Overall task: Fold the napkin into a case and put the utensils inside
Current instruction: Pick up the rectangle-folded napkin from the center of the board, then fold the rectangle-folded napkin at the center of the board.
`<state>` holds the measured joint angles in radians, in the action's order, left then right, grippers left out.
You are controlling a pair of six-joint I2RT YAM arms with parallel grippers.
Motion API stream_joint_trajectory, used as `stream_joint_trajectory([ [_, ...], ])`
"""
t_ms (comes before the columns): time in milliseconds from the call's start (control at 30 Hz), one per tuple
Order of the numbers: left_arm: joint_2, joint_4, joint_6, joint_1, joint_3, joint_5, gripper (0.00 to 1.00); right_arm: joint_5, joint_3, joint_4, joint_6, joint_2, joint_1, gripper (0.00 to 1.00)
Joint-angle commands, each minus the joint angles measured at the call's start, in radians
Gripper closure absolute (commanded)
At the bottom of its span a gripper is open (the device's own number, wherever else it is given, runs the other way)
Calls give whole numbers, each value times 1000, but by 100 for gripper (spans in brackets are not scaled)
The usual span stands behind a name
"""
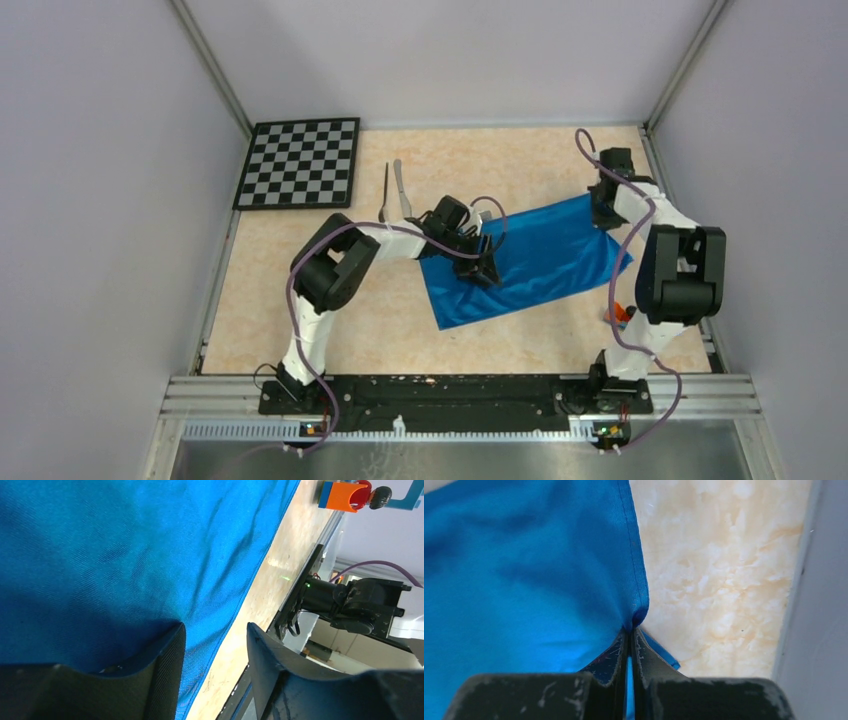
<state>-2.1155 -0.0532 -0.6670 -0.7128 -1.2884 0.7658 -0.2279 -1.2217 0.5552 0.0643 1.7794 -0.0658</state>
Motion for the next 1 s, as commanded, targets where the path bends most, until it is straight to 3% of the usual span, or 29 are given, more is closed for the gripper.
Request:
stream_joint_trajectory([
  [0, 63, -20, 13, -2, 30, -112, 42, -58, 19, -39, -7, -144, 56, 100],
  [200, 263, 5, 1, 18, 165, -87, 40, -82, 21, 18, -36, -192, 221, 100],
  [333, 394, 94, -57, 97, 329, -46, 42, -99, 15, 62, -47, -200, 341, 100],
  [533, 513, 99, -44, 232, 485, -47, 45, -61, -18, 131, -99, -199, 542, 100],
  [967, 742, 29, -22, 398, 679, -163, 45, 307, 74, -28, -251, -175, 760, 100],
])
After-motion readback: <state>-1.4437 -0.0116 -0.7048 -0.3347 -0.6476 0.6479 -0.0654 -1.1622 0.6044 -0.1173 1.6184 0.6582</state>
